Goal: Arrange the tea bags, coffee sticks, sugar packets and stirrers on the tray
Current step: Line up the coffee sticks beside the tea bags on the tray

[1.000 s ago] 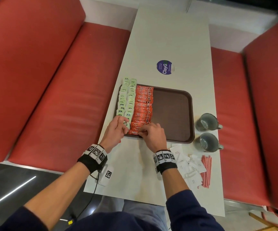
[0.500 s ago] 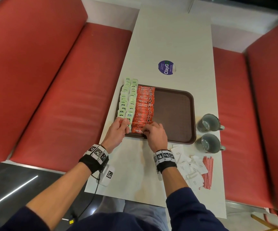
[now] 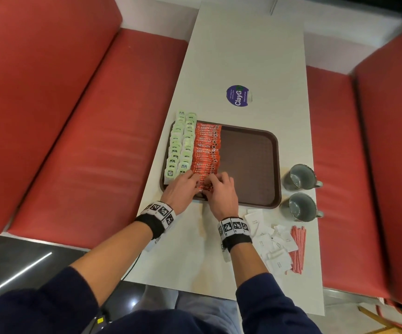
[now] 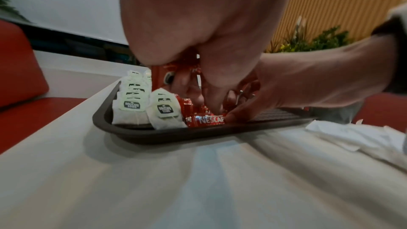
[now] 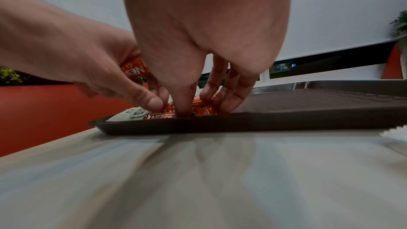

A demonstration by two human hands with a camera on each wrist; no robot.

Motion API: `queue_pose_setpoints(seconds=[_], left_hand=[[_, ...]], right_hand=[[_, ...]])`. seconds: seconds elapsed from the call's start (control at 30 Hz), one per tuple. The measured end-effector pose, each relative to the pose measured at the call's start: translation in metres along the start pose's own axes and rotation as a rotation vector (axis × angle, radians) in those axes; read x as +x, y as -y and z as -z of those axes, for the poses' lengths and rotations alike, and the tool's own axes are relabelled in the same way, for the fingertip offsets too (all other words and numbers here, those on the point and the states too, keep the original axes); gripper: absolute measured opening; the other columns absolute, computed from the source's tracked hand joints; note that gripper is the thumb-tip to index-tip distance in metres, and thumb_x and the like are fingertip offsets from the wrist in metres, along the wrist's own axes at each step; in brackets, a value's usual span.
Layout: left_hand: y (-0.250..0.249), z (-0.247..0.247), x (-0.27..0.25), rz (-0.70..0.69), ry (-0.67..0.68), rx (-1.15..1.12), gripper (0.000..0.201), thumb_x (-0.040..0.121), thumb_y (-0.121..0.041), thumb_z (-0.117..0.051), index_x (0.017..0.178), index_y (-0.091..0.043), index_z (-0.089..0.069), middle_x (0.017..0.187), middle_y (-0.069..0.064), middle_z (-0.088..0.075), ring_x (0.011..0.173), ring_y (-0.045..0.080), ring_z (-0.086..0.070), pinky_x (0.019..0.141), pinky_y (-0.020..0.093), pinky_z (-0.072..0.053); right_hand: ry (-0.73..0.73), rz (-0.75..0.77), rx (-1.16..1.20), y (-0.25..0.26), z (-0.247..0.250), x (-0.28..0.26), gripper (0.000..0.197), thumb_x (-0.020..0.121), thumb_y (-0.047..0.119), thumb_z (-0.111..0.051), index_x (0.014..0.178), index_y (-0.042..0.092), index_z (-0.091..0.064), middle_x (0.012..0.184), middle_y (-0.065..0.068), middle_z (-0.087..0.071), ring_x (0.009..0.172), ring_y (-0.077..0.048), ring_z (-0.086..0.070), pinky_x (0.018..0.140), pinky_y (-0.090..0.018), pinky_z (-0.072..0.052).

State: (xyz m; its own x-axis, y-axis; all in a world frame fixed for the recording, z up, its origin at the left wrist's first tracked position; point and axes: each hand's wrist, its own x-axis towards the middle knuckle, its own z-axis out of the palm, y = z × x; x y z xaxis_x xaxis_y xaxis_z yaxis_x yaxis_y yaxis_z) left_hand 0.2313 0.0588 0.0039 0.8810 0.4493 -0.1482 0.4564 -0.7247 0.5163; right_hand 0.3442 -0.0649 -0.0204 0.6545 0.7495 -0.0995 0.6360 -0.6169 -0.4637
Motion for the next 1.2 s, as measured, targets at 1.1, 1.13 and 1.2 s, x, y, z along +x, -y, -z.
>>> queue_pose_setpoints(seconds=[1.1, 1.13, 1.2], left_hand=[[0.011, -0.013, 0.024, -0.002, 0.008, 0.128, 0.022, 0.100, -0.016, -0.073, 0.120, -0.009, -0.065, 0.118, 0.008, -0.063, 0.102, 0.031, -0.064, 0.082, 0.045, -0.057], [0.010, -0.013, 0.023, 0.003, 0.007, 0.130, 0.024, 0.100, -0.016, -0.074, 0.121, -0.009, -0.065, 0.119, 0.008, -0.063, 0.102, 0.031, -0.064, 0.082, 0.045, -0.058], [0.010, -0.014, 0.023, 0.014, 0.006, 0.131, 0.026, 0.100, -0.016, -0.074, 0.124, -0.010, -0.065, 0.121, 0.009, -0.063, 0.102, 0.031, -0.064, 0.083, 0.047, -0.059]], right_hand=[[0.067, -0.230, 0.283, 0.003, -0.001, -0.005, 0.083, 0.109, 0.015, -0.062, 0.174, 0.006, -0.011, 0.180, -0.019, -0.017, 0.156, -0.041, -0.040, 0.127, -0.046, -0.034], [0.060, -0.220, 0.293, 0.004, -0.005, -0.006, 0.082, 0.107, 0.012, -0.062, 0.174, 0.007, -0.013, 0.179, -0.021, -0.022, 0.153, -0.042, -0.045, 0.126, -0.046, -0.036], [0.039, -0.198, 0.314, 0.004, -0.016, -0.008, 0.083, 0.103, 0.007, -0.063, 0.173, 0.011, -0.017, 0.175, -0.020, -0.031, 0.144, -0.043, -0.054, 0.123, -0.051, -0.044]])
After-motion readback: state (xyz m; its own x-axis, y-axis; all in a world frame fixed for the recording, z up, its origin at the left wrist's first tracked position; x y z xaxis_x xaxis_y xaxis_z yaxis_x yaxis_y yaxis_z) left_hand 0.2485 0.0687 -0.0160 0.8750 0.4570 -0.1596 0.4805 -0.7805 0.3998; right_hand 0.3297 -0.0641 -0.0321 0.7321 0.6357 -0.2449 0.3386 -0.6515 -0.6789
